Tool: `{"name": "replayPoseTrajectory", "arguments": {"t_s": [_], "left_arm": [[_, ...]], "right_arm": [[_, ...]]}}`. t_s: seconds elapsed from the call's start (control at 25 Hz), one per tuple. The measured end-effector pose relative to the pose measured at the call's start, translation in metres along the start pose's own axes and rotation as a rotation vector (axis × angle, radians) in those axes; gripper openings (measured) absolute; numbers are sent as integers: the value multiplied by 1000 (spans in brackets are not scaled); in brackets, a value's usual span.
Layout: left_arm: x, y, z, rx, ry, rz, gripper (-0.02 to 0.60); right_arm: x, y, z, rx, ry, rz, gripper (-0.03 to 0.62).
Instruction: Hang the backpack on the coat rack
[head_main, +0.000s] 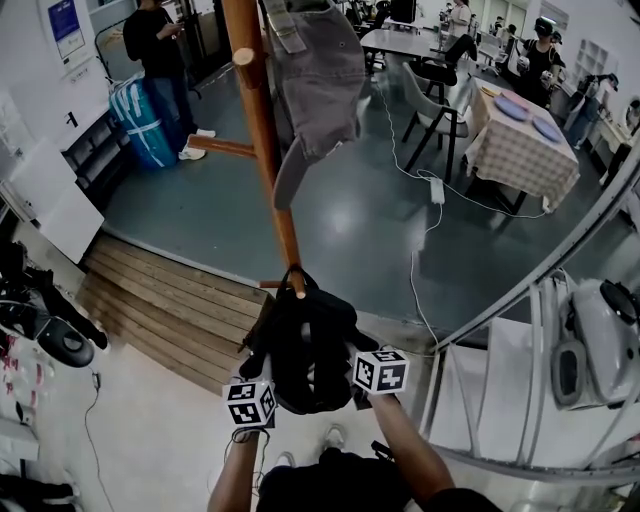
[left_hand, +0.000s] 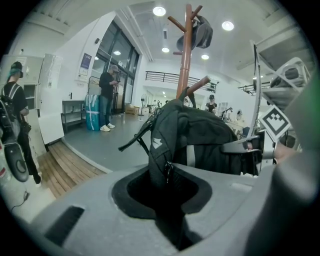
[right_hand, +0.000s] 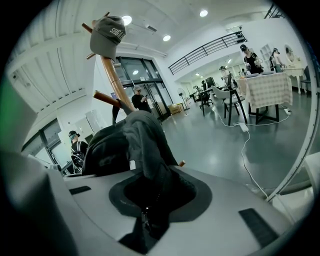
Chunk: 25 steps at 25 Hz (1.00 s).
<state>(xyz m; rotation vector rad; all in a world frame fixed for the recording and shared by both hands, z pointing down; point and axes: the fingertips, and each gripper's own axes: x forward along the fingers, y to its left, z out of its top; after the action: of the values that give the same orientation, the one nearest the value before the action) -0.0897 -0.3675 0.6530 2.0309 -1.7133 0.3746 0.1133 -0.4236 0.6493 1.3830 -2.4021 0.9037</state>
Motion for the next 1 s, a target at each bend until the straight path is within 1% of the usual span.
{"name": "replayPoseTrajectory", "arguments": {"t_s": [0.6, 0.76, 0.88, 1.0], "left_arm": [[25, 11, -3, -4, 13, 22, 72], [30, 13, -5, 11, 13, 35, 74], [31, 13, -5, 27, 7, 30, 76], [29, 14, -3, 35, 1, 18, 85]], "right_arm": [[25, -12, -2, -3, 5, -25, 78], [28, -16, -3, -17, -6, -34, 80], [28, -19, -3, -18, -18, -40, 80], [26, -17, -3, -19, -24, -47, 97]]}}
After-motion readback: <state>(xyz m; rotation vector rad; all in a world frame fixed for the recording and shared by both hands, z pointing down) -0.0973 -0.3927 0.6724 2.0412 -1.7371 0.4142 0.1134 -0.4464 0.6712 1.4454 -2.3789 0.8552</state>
